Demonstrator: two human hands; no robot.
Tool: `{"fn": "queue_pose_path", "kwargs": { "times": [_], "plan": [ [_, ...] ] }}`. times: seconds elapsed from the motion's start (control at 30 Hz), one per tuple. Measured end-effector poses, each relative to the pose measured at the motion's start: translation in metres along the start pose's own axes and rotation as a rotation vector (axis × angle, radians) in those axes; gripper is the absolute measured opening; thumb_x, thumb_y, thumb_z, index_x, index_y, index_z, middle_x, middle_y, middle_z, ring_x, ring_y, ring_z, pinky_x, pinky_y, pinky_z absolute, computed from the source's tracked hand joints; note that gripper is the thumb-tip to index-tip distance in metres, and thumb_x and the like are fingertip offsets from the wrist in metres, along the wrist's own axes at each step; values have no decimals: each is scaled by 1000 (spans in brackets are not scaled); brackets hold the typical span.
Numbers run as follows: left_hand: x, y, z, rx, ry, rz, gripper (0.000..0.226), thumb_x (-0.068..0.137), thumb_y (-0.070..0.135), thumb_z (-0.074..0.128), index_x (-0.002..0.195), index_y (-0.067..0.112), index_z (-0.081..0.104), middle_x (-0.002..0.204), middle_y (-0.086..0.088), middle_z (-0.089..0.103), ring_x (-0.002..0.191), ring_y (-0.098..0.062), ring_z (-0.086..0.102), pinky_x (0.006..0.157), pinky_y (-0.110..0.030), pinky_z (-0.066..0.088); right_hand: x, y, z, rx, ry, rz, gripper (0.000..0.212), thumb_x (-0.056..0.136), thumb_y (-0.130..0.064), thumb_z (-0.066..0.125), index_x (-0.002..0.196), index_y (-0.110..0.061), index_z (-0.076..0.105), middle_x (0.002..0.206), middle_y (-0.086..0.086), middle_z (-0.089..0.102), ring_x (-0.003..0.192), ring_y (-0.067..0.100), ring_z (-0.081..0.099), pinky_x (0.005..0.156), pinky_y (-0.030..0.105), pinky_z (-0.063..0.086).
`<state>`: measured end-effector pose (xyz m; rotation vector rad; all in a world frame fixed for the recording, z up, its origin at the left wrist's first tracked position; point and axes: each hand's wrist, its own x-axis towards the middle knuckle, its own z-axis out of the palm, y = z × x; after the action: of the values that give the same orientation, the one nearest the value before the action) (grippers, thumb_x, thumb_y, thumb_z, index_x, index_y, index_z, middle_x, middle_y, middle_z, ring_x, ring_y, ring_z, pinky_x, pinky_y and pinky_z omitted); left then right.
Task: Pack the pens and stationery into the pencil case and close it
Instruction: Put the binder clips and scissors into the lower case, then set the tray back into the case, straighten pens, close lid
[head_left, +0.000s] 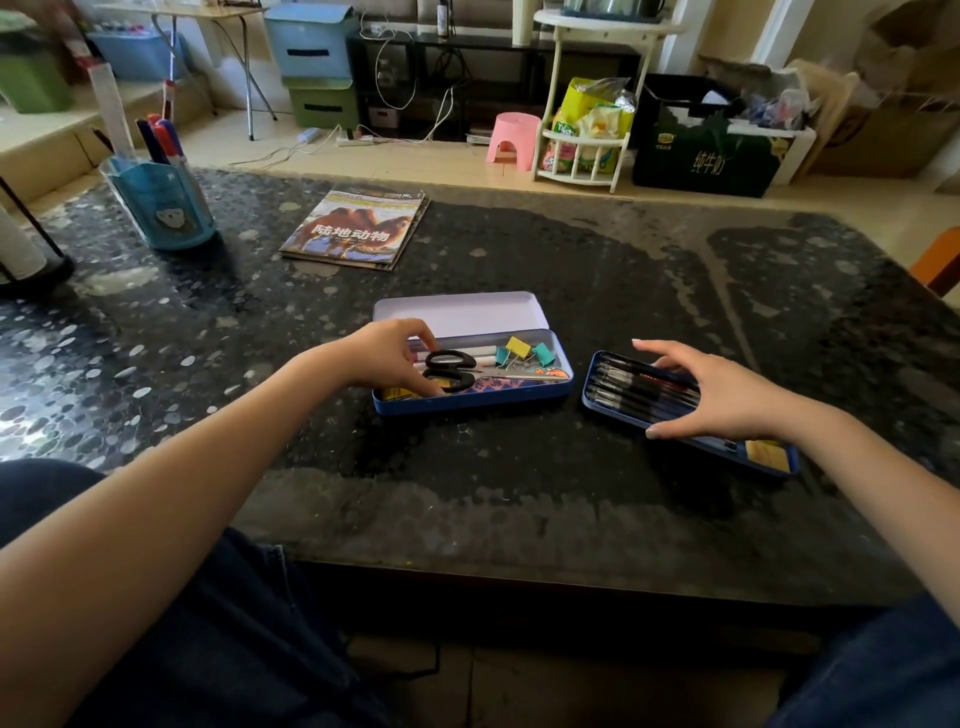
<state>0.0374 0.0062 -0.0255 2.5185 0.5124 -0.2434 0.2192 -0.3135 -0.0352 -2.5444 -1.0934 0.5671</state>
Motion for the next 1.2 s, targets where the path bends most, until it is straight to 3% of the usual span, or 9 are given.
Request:
{"fn": "queue_pose_path", "kwargs": {
  "times": [0.13,0.27,0.37,0.5,0.67,0.83,0.93,1.07,1.2],
  "plan": [
    [-1,-2,-3,-46,-40,-4,61,70,34,80,122,23,50,83,4,53,78,-12,53,66,-23,43,-2,0,-5,24,23,-10,104,59,-46,84,141,-50,20,140,-3,46,128,17,42,109,42,36],
    [-4,3,1,-9,-21,53,60,76,36,74,129,25,48,85,15,44,85,-11,46,78,-24,39,-3,-6,-7,56,34,-28,104,59,-44,85,141,-50,20,141,-4,46,129,17,43,109,42,36],
    [-7,4,0,75,18,51,60,74,41,75,126,26,50,92,10,48,84,-12,48,76,-26,39,-4,-13,-7,62,37,-63,104,59,-44,85,141,-50,21,140,-4,47,130,16,42,110,40,35],
    [-6,1,-7,85,8,7,58,70,41,78,118,21,53,80,10,50,72,-8,49,61,-23,38,-6,-21,-5,77,31,-91,102,61,-40,85,141,-49,22,140,-4,47,130,14,42,109,35,34],
    [-4,0,-12,42,-35,-30,55,68,39,80,112,18,54,86,4,55,78,-11,52,66,-23,42,-1,-28,-5,47,-12,-84,102,62,-41,84,141,-49,20,142,-5,46,131,15,43,106,31,33],
    [-4,-12,-27,-210,88,-52,33,76,25,76,107,17,67,98,-2,64,86,-14,59,72,-26,49,12,-43,-17,69,-26,-89,102,62,-43,83,142,-48,20,143,-6,46,131,15,42,105,31,33],
    [-4,-23,-36,-458,174,-214,22,77,4,73,96,12,66,94,-5,61,78,-15,61,53,-23,57,28,-64,-21,63,-33,-145,102,62,-45,83,143,-46,21,143,-6,46,133,13,40,102,26,30],
    [-1,-31,-36,-659,68,-435,34,73,-7,72,102,5,61,89,-12,66,75,-21,66,59,-31,59,53,-107,-15,29,-107,-242,101,64,-47,81,143,-46,19,145,-6,43,134,15,38,106,31,30],
    [1,-28,-33,-644,6,-428,39,70,-1,77,104,9,62,96,-8,66,82,-18,66,64,-30,59,77,-146,1,-10,-187,-342,100,67,-45,81,145,-42,20,147,-6,41,135,14,37,105,30,29]
  ]
}}
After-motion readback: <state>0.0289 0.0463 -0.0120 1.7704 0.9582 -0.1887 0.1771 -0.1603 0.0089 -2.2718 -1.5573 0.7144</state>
